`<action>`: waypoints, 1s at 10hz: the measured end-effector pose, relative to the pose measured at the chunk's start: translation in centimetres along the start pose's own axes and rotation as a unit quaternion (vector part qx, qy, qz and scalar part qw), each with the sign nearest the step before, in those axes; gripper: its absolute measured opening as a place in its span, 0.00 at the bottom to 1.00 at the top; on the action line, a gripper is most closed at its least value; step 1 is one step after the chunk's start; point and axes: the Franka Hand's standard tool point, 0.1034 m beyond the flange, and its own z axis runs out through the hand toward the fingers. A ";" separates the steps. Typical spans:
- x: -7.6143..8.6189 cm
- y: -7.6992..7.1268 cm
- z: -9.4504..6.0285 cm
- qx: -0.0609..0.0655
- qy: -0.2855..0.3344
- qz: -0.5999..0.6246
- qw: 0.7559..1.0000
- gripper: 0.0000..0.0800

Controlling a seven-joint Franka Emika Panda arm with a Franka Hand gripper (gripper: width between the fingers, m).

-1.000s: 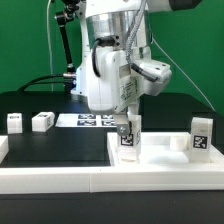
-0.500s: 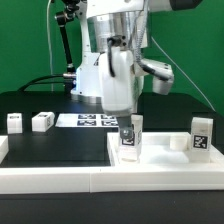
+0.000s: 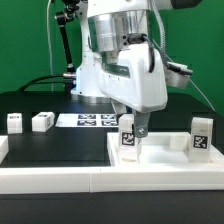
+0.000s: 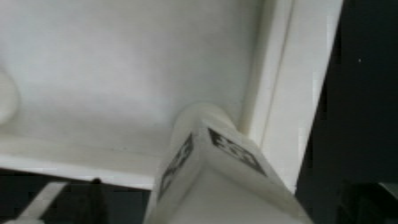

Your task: Assemble square table

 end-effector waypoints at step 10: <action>0.4 0.1 -0.2 -0.029 0.007 -0.386 0.922 0.81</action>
Offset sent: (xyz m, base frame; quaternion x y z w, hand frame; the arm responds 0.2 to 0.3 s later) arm 0.0041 0.0007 0.0020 -0.0132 -0.0024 -0.1719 0.9850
